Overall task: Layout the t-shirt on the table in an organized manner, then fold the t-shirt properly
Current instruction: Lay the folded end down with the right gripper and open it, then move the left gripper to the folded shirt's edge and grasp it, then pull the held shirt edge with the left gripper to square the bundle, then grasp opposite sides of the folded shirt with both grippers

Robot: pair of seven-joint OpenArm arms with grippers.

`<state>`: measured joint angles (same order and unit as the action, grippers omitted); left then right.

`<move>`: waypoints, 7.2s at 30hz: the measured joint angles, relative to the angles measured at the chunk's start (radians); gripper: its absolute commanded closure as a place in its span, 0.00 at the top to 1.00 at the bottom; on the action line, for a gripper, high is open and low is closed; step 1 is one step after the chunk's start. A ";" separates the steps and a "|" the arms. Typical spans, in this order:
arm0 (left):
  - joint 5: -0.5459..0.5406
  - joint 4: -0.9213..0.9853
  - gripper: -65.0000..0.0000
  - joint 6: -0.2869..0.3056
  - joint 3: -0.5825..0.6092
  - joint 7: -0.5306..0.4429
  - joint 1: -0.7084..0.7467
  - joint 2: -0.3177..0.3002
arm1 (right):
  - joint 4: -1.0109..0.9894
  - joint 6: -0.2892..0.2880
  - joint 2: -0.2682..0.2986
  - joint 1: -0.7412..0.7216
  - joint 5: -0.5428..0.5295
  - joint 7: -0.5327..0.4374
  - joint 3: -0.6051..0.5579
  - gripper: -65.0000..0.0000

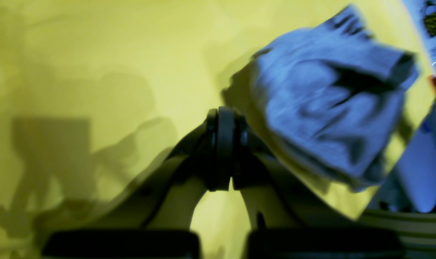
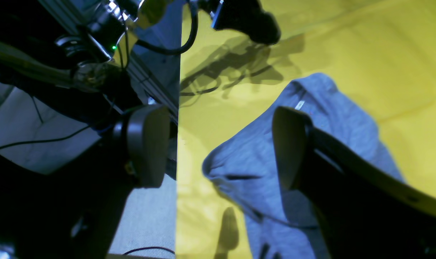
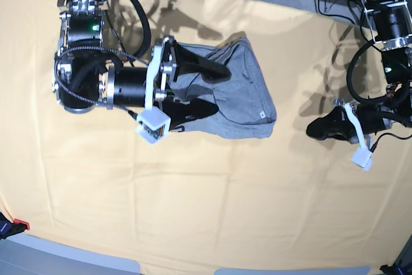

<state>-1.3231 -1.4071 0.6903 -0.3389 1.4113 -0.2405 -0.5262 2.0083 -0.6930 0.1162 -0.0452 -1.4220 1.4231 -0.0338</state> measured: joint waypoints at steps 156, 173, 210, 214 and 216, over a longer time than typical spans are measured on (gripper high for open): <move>0.660 -0.524 0.00 0.000 0.426 -0.352 0.390 -0.070 | 0.040 0.000 0.028 0.068 0.094 -0.004 0.372 0.71; 0.053 -0.530 0.03 0.003 0.182 -0.063 0.412 -0.169 | 0.040 0.000 0.031 0.068 0.096 -0.004 0.372 0.71; 0.399 -0.648 0.00 0.003 0.455 -0.211 0.417 -0.041 | -0.294 0.000 0.033 -0.227 0.734 -0.237 -0.003 0.00; 0.532 -0.647 0.00 0.003 0.507 -0.265 0.417 -0.016 | -0.442 0.000 0.034 -0.312 0.726 -0.235 -0.009 0.00; 0.562 -0.640 0.00 0.003 0.516 -0.289 0.417 -0.001 | -0.511 0.000 0.040 -0.342 0.746 -0.235 -0.036 0.00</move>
<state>-0.7609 -2.0468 0.6933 0.1768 1.1225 0.1764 -0.5270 1.4971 -0.6930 0.1558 -0.3874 -0.6758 1.1881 -0.0700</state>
